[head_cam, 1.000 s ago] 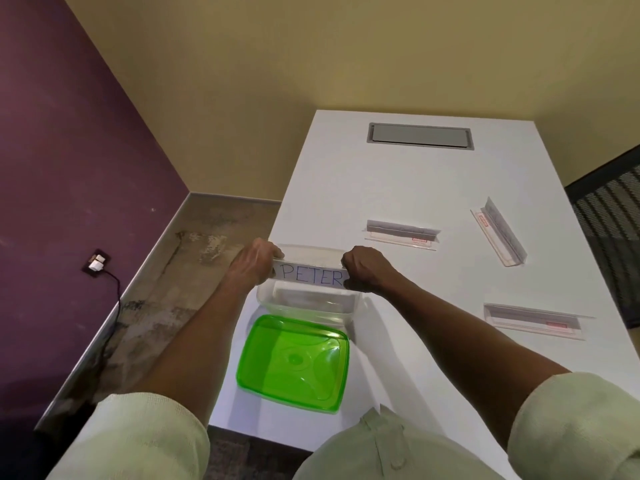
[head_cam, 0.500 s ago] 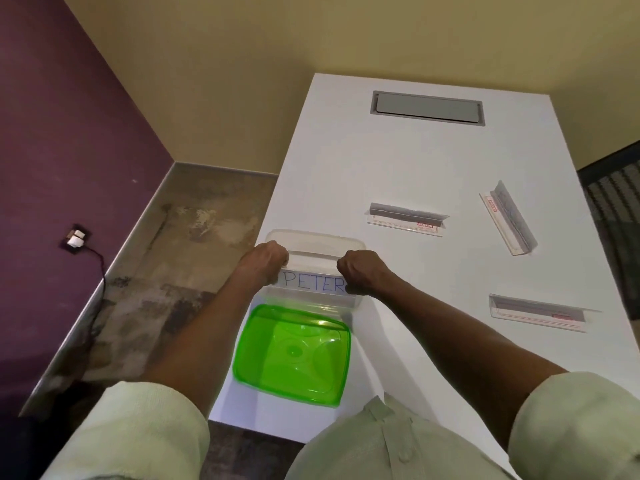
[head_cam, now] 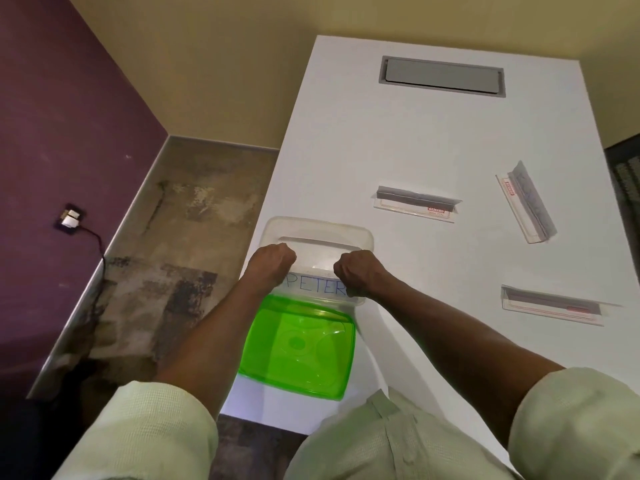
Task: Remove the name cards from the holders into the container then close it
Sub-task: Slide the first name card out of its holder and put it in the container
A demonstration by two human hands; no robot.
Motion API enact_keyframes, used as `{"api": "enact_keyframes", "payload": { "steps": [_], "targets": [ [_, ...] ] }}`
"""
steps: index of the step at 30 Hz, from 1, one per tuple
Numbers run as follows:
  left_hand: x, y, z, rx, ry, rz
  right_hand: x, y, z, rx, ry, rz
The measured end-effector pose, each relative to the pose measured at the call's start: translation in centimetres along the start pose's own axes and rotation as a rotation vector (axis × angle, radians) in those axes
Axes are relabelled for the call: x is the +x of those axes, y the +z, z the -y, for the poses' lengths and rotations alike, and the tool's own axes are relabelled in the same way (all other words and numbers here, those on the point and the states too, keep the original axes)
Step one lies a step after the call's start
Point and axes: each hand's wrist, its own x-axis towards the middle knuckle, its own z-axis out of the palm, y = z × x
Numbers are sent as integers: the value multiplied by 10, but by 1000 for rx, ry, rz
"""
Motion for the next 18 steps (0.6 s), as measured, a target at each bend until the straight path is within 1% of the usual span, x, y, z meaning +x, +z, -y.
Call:
{"api": "enact_keyframes", "payload": {
  "steps": [7,18],
  "targets": [
    [1,8,-2,78,38,-26,5,9,4,-24,-20,10],
    [4,8,-10,132,2,-4,10,8,3,-27,0,64]
  ]
}}
